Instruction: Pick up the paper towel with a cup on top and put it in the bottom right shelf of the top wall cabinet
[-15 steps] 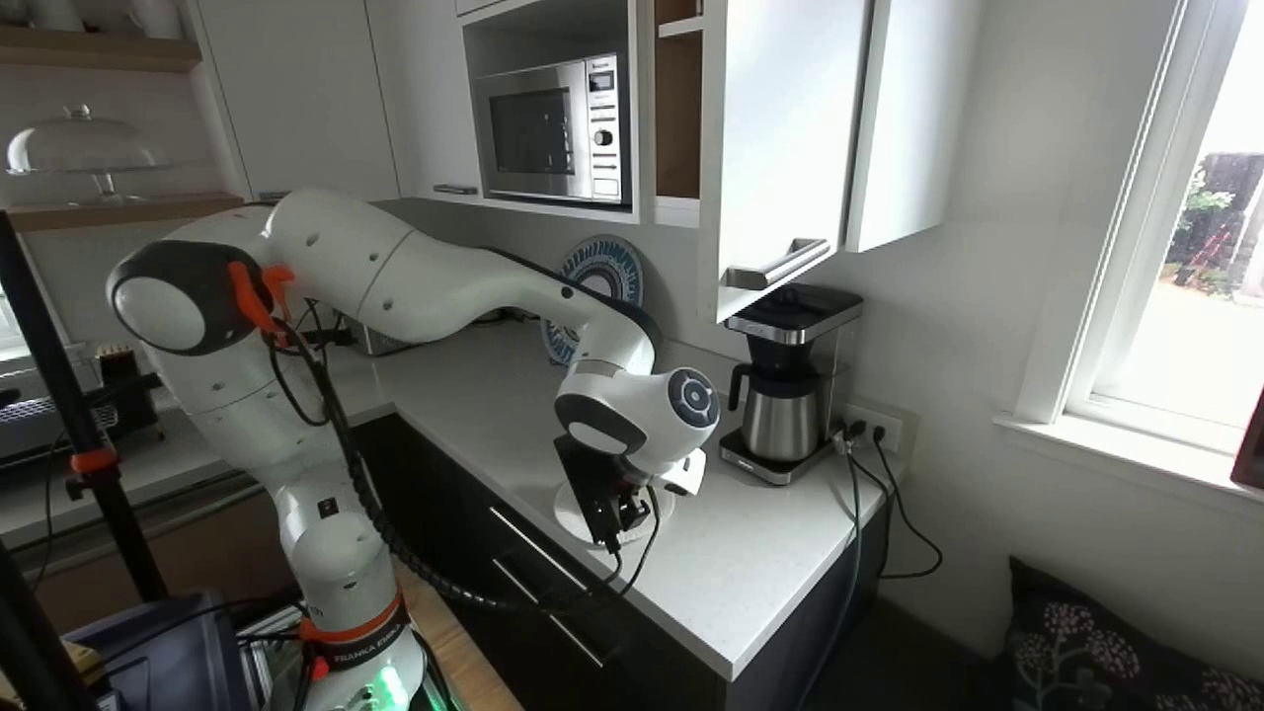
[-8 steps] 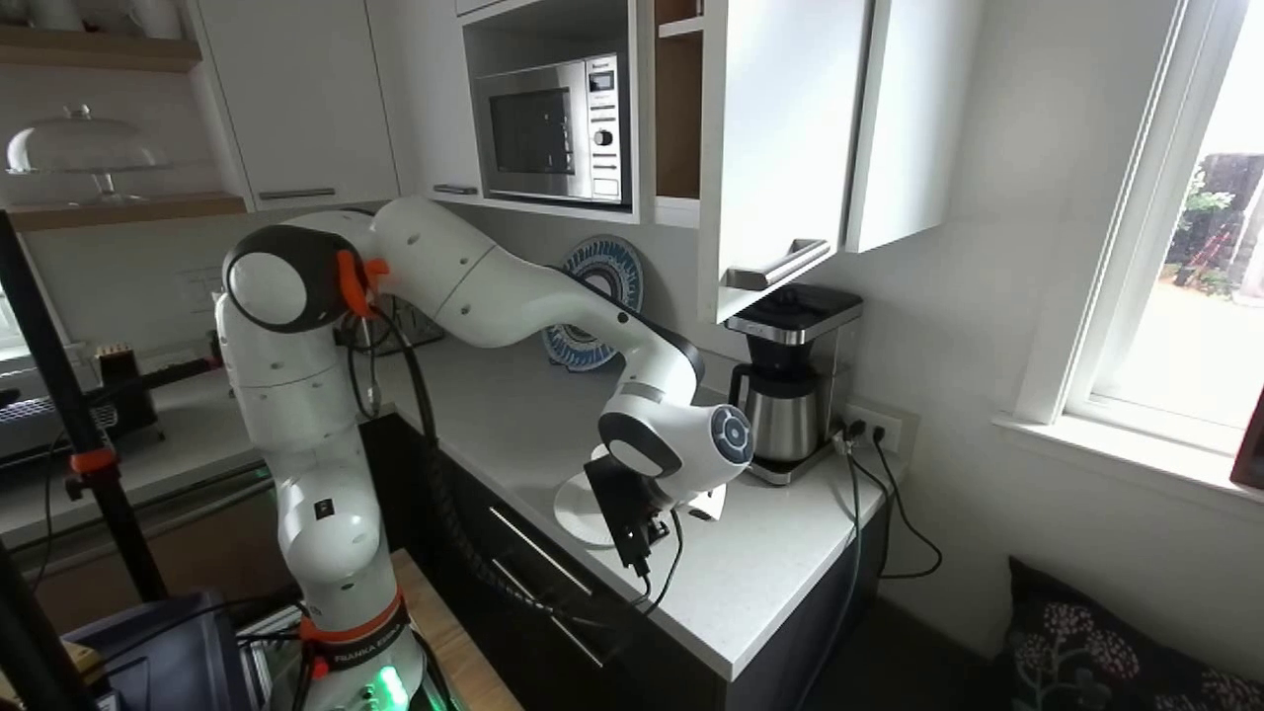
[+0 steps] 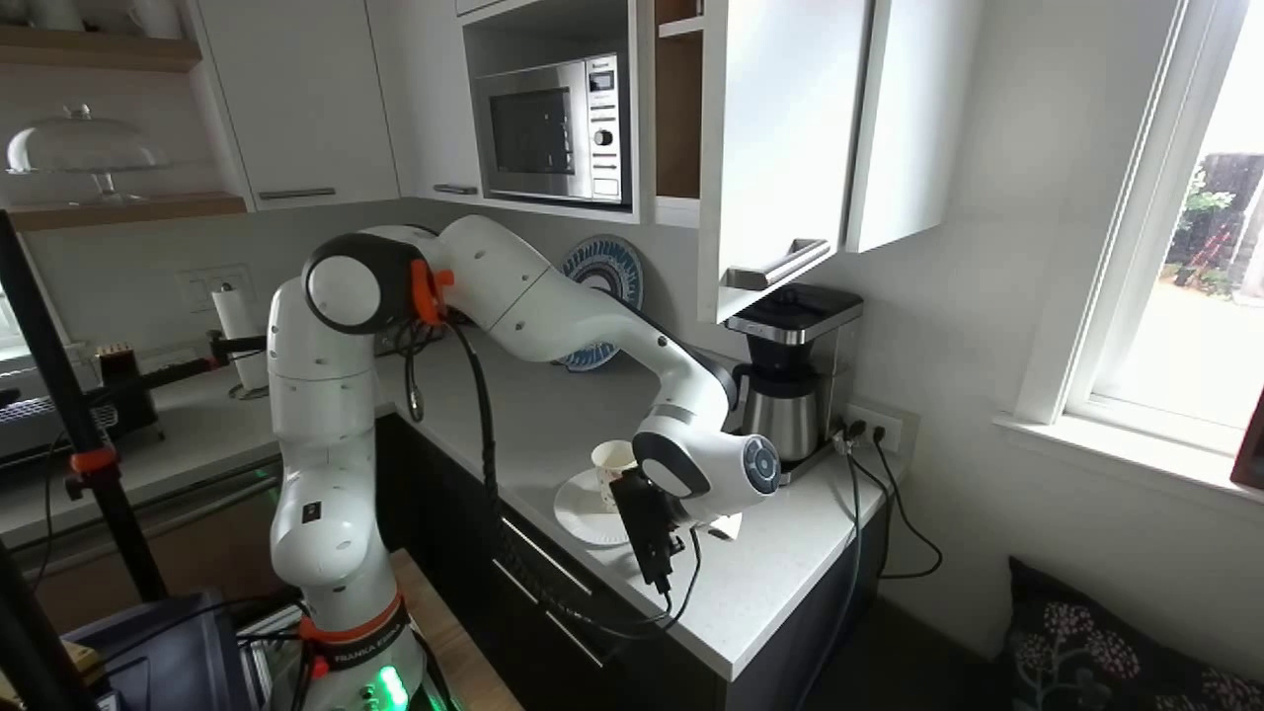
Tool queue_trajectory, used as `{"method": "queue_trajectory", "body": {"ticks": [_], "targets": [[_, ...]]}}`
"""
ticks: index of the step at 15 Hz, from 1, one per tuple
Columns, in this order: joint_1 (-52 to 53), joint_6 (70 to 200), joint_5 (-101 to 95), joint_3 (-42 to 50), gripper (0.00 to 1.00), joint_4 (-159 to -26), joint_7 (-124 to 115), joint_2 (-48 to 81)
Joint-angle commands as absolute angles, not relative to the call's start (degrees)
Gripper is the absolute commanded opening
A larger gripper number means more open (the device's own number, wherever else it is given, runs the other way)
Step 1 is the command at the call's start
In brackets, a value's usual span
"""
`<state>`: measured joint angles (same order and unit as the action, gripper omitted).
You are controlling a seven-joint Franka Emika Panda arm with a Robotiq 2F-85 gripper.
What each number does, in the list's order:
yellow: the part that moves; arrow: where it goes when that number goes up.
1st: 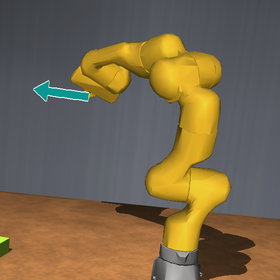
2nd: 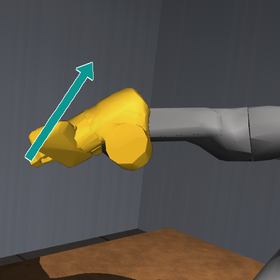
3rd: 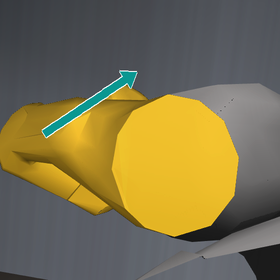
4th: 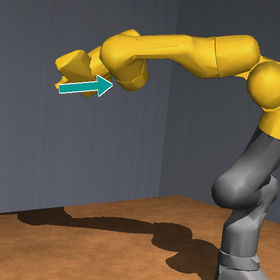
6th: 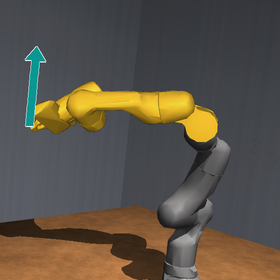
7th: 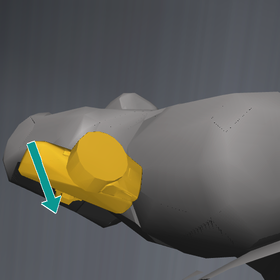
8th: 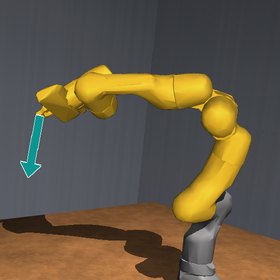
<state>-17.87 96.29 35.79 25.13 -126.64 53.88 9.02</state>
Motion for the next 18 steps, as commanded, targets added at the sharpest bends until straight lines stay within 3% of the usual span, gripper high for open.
{"method": "queue_trajectory", "body": {"ticks": [1, 18], "targets": [[-21.8, 92.9, 38.7, 22.3, 1.00, -123.4, 56.6, 13.1], [-24.7, 90.9, 42.9, 18.6, 1.00, -120.4, 55.8, 17.7]]}}
